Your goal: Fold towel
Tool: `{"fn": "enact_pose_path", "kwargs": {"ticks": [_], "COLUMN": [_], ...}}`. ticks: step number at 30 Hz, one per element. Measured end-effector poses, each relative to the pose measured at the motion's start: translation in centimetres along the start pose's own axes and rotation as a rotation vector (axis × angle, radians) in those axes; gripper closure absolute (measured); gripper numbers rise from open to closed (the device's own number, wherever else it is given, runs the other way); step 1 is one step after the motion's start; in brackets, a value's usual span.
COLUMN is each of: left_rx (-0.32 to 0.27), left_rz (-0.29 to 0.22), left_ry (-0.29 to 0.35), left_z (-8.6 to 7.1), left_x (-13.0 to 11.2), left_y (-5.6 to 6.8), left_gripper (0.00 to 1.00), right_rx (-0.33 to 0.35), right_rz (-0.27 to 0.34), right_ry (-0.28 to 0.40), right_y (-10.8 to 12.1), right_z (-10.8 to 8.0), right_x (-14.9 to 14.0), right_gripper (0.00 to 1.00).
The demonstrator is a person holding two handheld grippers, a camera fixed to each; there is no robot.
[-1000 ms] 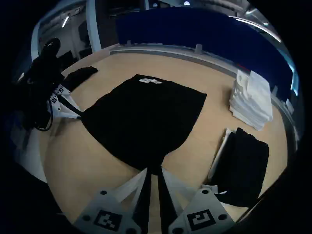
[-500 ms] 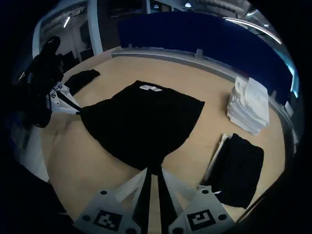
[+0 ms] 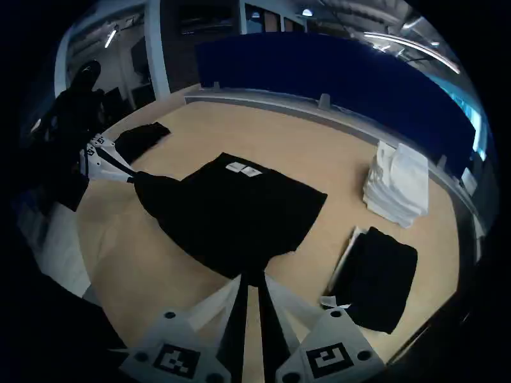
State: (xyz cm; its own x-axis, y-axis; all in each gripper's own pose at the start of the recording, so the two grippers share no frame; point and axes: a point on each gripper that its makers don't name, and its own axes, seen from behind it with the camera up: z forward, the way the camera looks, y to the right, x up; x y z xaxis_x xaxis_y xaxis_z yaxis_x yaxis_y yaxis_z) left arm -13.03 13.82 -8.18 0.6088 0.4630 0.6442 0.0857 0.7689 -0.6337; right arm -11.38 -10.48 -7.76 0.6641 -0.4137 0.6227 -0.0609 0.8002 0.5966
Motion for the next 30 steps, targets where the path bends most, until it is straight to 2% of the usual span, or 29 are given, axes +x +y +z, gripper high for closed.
{"fn": "enact_pose_path", "kwargs": {"ticks": [15,24,30], "left_rx": [-0.009,-0.010,-0.003], "left_rz": [-0.048,-0.056,-0.067], "left_ry": [0.033,0.034,0.037], "left_z": [-2.7,-2.5,-2.3], "left_x": [0.9,0.8,1.2], "left_y": [0.9,1.0,0.5], "left_gripper": [0.93,0.93,0.93], "right_rx": [0.001,0.002,0.008], "right_rz": [0.001,0.010,0.010], "right_ry": [0.014,0.014,0.012], "right_y": [-1.1,-1.3,-1.2], "right_z": [-2.4,-2.4,-2.0], "right_x": [1.2,1.1,1.4], "right_gripper": [0.89,0.89,0.89]}}
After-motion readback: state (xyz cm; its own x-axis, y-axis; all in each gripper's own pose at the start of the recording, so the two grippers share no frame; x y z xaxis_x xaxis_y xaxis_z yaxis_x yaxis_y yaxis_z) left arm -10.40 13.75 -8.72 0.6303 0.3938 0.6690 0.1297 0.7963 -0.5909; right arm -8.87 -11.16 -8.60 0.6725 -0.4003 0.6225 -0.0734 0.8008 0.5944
